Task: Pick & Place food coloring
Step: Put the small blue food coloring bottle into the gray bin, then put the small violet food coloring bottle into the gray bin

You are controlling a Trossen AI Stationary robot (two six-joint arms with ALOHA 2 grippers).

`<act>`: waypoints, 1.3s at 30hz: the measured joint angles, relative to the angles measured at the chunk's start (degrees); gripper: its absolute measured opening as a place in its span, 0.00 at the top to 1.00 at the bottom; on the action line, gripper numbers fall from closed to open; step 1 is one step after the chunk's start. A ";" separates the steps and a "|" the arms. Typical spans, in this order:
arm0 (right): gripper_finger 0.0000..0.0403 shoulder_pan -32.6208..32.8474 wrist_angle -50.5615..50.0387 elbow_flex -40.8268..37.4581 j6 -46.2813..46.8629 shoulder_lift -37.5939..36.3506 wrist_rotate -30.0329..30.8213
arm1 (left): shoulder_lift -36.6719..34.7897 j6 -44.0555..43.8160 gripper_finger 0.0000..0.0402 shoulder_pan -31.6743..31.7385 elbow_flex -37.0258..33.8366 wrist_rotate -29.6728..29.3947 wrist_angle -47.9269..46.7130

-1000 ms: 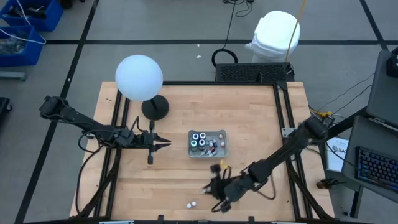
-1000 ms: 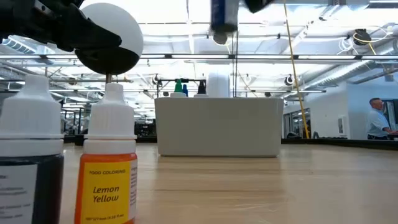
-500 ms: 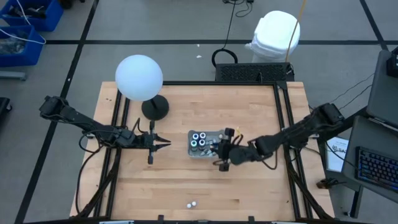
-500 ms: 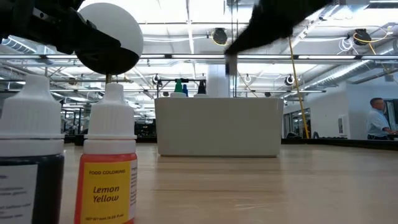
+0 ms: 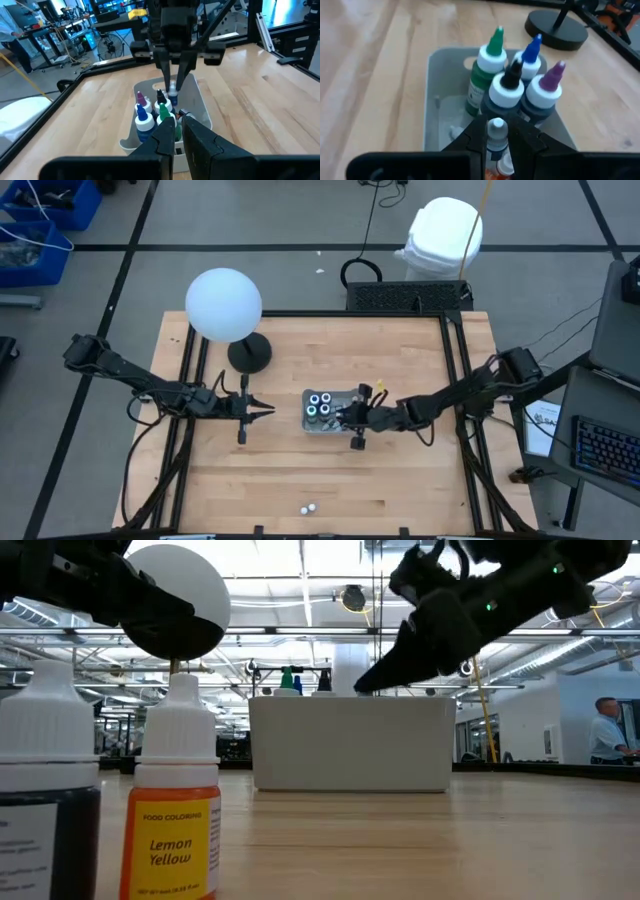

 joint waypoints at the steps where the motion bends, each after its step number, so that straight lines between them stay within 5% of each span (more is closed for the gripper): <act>1: 0.89 -0.23 -0.03 0.00 -0.02 0.52 0.00 | 0.00 0.00 0.90 0.00 0.00 0.00 -0.01; 27: 0.88 -3.18 3.34 0.11 2.98 8.20 -6.12 | 0.00 -0.17 0.90 0.00 0.00 -0.02 -0.19; 39: 0.65 -3.10 3.17 0.09 -0.34 0.15 -4.49 | 0.00 -0.41 0.90 0.00 0.00 -0.02 -0.23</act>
